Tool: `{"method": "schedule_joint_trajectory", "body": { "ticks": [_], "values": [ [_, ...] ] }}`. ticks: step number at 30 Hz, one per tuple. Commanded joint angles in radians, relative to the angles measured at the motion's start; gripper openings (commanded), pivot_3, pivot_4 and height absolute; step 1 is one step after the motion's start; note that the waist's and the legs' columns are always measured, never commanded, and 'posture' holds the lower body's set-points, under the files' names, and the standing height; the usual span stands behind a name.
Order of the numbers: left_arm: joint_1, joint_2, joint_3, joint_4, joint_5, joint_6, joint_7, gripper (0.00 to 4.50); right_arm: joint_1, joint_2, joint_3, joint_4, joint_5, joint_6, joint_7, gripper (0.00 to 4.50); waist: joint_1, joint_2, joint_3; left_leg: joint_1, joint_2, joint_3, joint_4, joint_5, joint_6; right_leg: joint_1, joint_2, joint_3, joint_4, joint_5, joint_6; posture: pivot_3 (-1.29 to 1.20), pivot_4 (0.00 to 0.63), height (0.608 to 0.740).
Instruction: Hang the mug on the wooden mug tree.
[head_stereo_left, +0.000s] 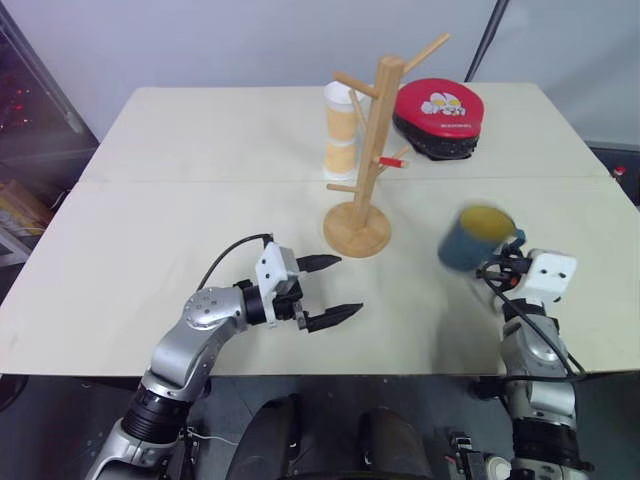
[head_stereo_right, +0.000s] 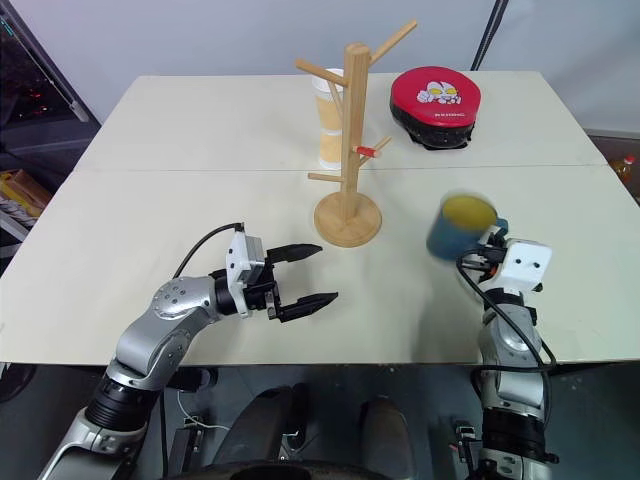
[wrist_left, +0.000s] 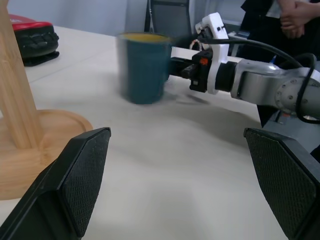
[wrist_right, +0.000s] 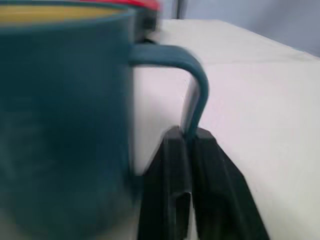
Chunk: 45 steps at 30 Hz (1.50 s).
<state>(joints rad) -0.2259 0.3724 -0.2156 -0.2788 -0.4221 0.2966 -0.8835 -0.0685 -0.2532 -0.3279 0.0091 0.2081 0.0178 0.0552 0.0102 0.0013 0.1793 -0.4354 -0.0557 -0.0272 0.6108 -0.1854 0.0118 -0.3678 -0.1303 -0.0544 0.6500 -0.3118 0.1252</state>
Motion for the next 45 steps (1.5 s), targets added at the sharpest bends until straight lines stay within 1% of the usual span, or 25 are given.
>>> {"method": "schedule_joint_trajectory", "body": {
  "ticks": [1, 2, 5, 8, 10, 14, 17, 23, 28, 39, 45],
  "values": [
    [0.002, 0.001, 0.003, -0.038, 0.002, -0.018, 0.002, 4.50, -0.001, -0.004, -0.007, -0.068, 0.022, 0.005, 0.017, 0.03, 0.000, 0.000, 0.000, 0.000, 0.000, 0.000, 0.000, 0.000, 0.000, 0.000, 0.000, 0.000, 0.000, 0.000, 0.000, 0.00, 0.150, 0.740],
    [0.002, 0.002, 0.003, -0.038, 0.002, -0.018, 0.003, 4.50, 0.004, -0.008, -0.002, -0.080, 0.021, 0.008, 0.026, 0.03, 0.000, 0.000, 0.000, 0.000, 0.000, 0.000, 0.000, 0.000, 0.000, 0.000, 0.000, 0.000, 0.000, 0.000, 0.000, 0.00, 0.150, 0.740],
    [0.004, 0.008, 0.012, -0.034, 0.003, -0.020, 0.002, 4.50, 0.039, -0.066, 0.066, -0.150, -0.042, 0.006, 0.099, 0.03, 0.000, 0.000, 0.000, 0.000, 0.000, 0.000, 0.000, 0.000, 0.000, 0.000, 0.000, 0.000, 0.000, 0.000, 0.000, 0.00, 0.150, 0.740],
    [0.000, 0.021, 0.035, -0.016, 0.005, -0.030, 0.004, 4.50, 0.071, -0.176, 0.155, -0.239, -0.151, -0.043, 0.196, 0.03, -0.001, 0.001, 0.000, 0.000, 0.000, 0.000, 0.000, 0.000, 0.000, -0.001, 0.000, 0.000, 0.000, 0.000, 0.000, 0.00, 0.150, 0.740],
    [-0.003, 0.030, 0.045, -0.002, 0.007, -0.037, 0.003, 4.50, 0.075, -0.219, 0.180, -0.276, -0.178, -0.062, 0.230, 0.03, -0.002, 0.001, 0.001, 0.000, 0.000, 0.000, 0.000, 0.000, 0.000, -0.001, 0.001, 0.000, 0.000, 0.000, 0.000, 0.00, 0.150, 0.740],
    [-0.024, 0.063, 0.096, 0.054, 0.013, -0.067, -0.008, 4.50, 0.027, -0.367, 0.227, -0.396, -0.202, -0.080, 0.384, 0.03, 0.000, 0.001, 0.002, 0.000, 0.001, 0.001, 0.000, 0.000, 0.000, -0.001, 0.001, 0.000, 0.000, 0.000, 0.000, 0.00, 0.150, 0.740],
    [-0.034, 0.076, 0.121, 0.079, 0.010, -0.085, -0.016, 4.50, -0.050, -0.411, 0.223, -0.436, -0.174, -0.028, 0.427, 0.03, 0.002, 0.000, 0.002, 0.000, 0.001, 0.000, 0.001, 0.000, 0.000, 0.000, 0.001, 0.000, 0.000, 0.000, 0.000, 0.00, 0.150, 0.740],
    [-0.052, 0.083, 0.169, 0.103, -0.011, -0.096, -0.025, 4.50, -0.205, -0.444, 0.232, -0.480, -0.118, 0.117, 0.501, 0.03, 0.003, -0.001, 0.003, -0.001, 0.001, 0.000, 0.001, 0.000, 0.000, 0.000, 0.001, 0.000, 0.000, 0.000, 0.000, 0.00, 0.150, 0.740],
    [-0.053, 0.081, 0.193, 0.108, -0.020, -0.097, -0.029, 4.50, -0.290, -0.449, 0.248, -0.463, -0.124, 0.187, 0.529, 0.03, 0.003, -0.001, 0.003, -0.004, 0.001, 0.000, 0.002, 0.000, 0.000, -0.003, 0.000, -0.001, 0.000, 0.000, 0.000, 0.00, 0.150, 0.740],
    [-0.032, 0.078, 0.206, 0.056, -0.033, -0.083, -0.008, 4.50, -0.410, -0.449, 0.287, -0.417, -0.154, 0.252, 0.561, 0.03, 0.002, -0.001, 0.003, -0.005, 0.001, 0.000, 0.002, 0.000, 0.000, -0.005, 0.001, -0.001, 0.000, 0.001, 0.000, 0.00, 0.150, 0.740],
    [-0.065, 0.076, 0.227, -0.021, -0.099, -0.016, 0.016, 4.50, -0.476, -0.452, 0.331, -0.374, -0.178, 0.303, 0.580, 0.03, 0.001, -0.001, 0.003, -0.005, 0.001, 0.000, 0.003, 0.000, 0.000, -0.005, 0.001, -0.001, 0.000, 0.001, 0.000, 0.00, 0.150, 0.740]
  ]
}}
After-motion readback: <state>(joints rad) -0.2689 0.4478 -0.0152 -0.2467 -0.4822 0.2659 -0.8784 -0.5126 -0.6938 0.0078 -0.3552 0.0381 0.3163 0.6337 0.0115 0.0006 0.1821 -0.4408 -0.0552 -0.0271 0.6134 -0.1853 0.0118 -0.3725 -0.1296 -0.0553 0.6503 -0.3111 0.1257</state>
